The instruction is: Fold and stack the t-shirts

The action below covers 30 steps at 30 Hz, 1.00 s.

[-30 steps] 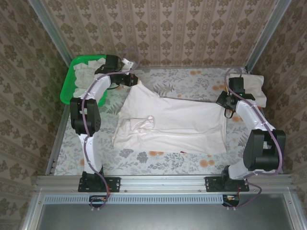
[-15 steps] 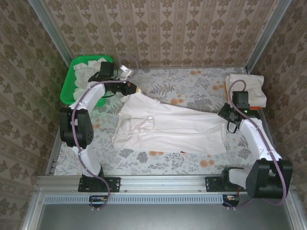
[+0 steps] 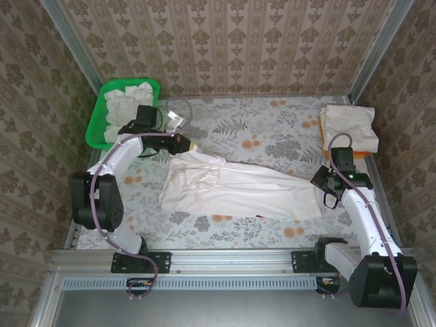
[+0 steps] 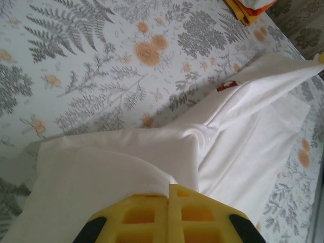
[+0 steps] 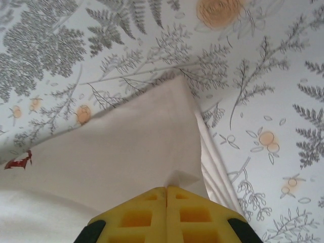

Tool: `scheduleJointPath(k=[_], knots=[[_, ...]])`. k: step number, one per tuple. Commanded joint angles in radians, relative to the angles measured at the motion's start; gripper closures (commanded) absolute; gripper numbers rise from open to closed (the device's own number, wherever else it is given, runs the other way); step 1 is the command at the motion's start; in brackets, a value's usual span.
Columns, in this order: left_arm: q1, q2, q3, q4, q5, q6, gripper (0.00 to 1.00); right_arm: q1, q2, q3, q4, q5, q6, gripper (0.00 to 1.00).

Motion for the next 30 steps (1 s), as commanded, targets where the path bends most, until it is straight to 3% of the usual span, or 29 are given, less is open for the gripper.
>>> scheduleJointPath(k=[1,15,25,30], knots=[[0.009,-0.095,-0.053,0.031,0.008,-0.034,1.00,-0.006,0.008,-0.016,-0.048,0.025,0.041,1.00],[0.006,-0.330,-0.287,0.092,-0.029,-0.153,1.00,-0.007,0.055,-0.030,-0.052,-0.001,0.037,1.00],[0.023,-0.401,-0.450,0.153,-0.062,-0.290,1.00,-0.007,0.119,-0.049,-0.052,-0.026,0.041,1.00],[0.051,-0.426,-0.474,0.107,-0.072,-0.350,1.00,-0.007,0.145,-0.075,-0.044,-0.018,0.048,1.00]])
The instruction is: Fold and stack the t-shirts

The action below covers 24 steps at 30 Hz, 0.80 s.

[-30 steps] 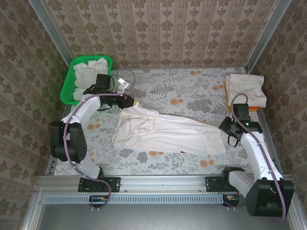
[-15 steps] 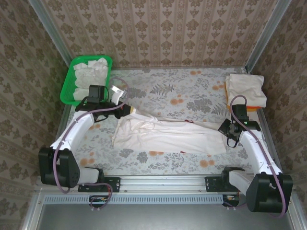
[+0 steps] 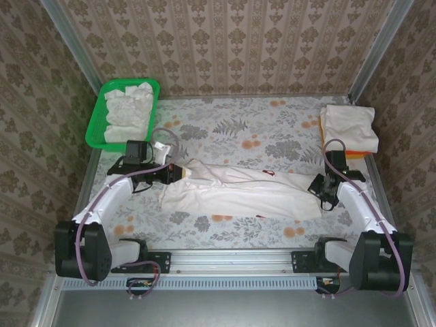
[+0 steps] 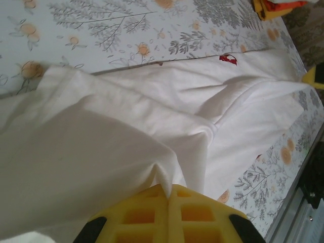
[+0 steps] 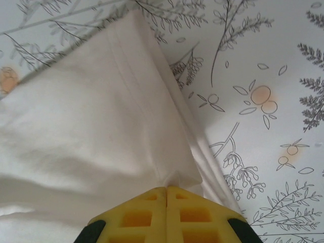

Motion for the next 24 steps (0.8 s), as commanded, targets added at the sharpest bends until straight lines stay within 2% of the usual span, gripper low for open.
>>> scheduleJointPath(k=[1,6,11,21,24], knots=[[0.021,-0.033,-0.007,-0.029,-0.013,-0.068,1.00,-0.003,0.017,-0.025,-0.022,-0.004,0.019,1.00],[0.039,-0.087,-0.018,-0.058,-0.005,-0.107,1.00,-0.003,0.041,-0.034,-0.021,0.026,0.013,1.00],[0.048,-0.099,0.057,-0.106,-0.016,-0.109,1.00,-0.003,0.048,0.011,0.013,-0.002,0.010,1.00],[0.048,-0.095,0.164,-0.181,-0.003,-0.102,1.00,-0.006,0.215,0.323,0.048,0.040,-0.034,1.00],[0.048,-0.121,0.152,-0.201,-0.009,-0.104,1.00,-0.009,0.246,0.361,0.047,0.064,-0.056,1.00]])
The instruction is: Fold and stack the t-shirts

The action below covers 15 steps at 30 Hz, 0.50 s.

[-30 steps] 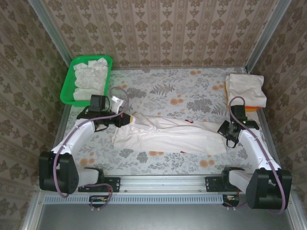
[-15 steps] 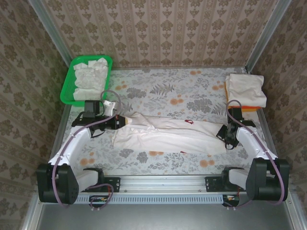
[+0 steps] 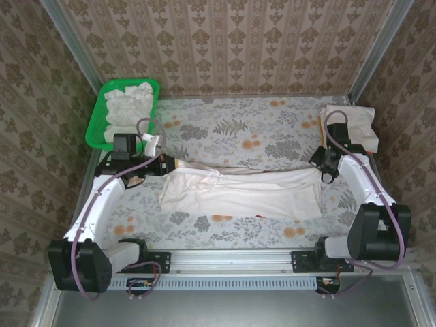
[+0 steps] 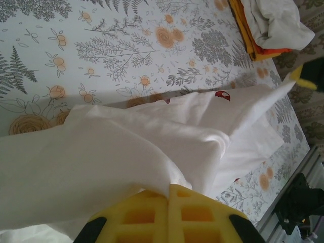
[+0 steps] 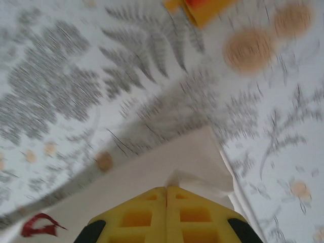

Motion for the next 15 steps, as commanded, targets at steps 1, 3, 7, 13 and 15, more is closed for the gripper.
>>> scheduleJointPath(k=[1,3,7,13,15], knots=[[0.006,-0.040,0.010,-0.061,0.001,-0.005,1.00,-0.008,0.022,0.021,-0.008,0.049,-0.035,1.00],[0.007,-0.056,-0.012,-0.064,-0.008,-0.011,1.00,-0.009,0.012,-0.017,-0.003,0.041,-0.036,1.00],[0.007,-0.057,-0.041,-0.060,0.010,-0.033,1.00,-0.009,-0.038,-0.125,-0.006,0.016,-0.017,1.00],[0.007,-0.080,-0.098,-0.064,0.046,-0.081,1.00,-0.019,-0.108,-0.249,-0.033,0.036,-0.017,1.00],[0.006,-0.090,-0.129,-0.059,0.058,-0.102,1.00,-0.021,-0.109,-0.272,-0.030,0.036,-0.017,1.00]])
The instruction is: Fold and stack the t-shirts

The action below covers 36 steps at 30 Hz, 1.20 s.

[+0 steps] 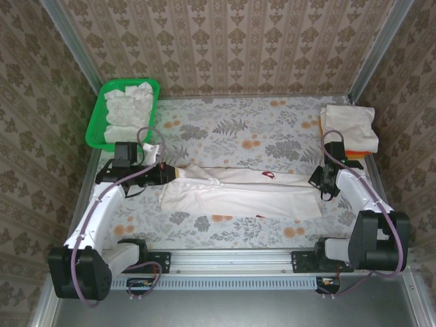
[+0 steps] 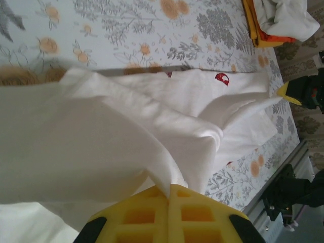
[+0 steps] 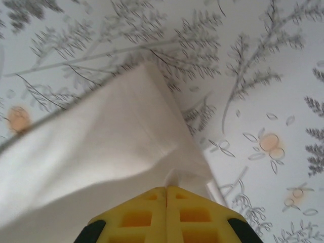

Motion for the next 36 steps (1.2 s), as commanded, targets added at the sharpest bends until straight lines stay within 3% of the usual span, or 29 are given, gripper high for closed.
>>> scheduleJointPath(k=[1,15,19,20,22,23,24,26,29,33,36], knots=[[0.005,-0.032,-0.045,-0.018,0.039,-0.052,1.00,-0.009,-0.019,-0.036,-0.019,0.022,-0.006,1.00],[-0.036,0.039,-0.122,-0.073,-0.057,-0.109,1.00,-0.011,0.044,-0.046,0.001,-0.009,-0.002,1.00],[-0.083,0.096,-0.107,-0.114,-0.115,-0.111,0.91,-0.010,0.024,-0.045,-0.005,-0.021,-0.008,0.89],[-0.090,0.106,-0.100,-0.128,-0.156,-0.113,0.85,-0.011,0.012,-0.043,-0.011,-0.021,-0.010,0.82],[-0.102,0.103,-0.090,-0.158,-0.219,-0.122,0.46,-0.010,-0.025,-0.039,-0.015,-0.023,-0.026,0.60],[-0.101,0.095,-0.079,-0.176,-0.245,-0.121,0.33,-0.011,-0.044,-0.037,-0.016,-0.025,-0.034,0.49],[-0.100,0.082,-0.061,-0.205,-0.283,-0.121,0.24,-0.010,-0.067,-0.035,-0.016,-0.029,-0.044,0.40],[-0.100,0.046,-0.020,-0.237,-0.359,-0.131,0.11,-0.008,-0.105,-0.025,-0.013,-0.046,-0.064,0.31],[-0.107,0.011,0.025,-0.210,-0.432,-0.167,0.03,0.014,-0.133,0.001,-0.004,-0.084,-0.089,0.25],[-0.176,0.072,0.003,-0.015,-0.430,-0.268,0.01,0.126,-0.106,0.024,0.053,-0.117,-0.051,0.24],[-0.245,0.178,0.029,0.006,-0.569,-0.340,0.01,0.255,-0.040,0.041,0.110,-0.116,0.010,0.24]])
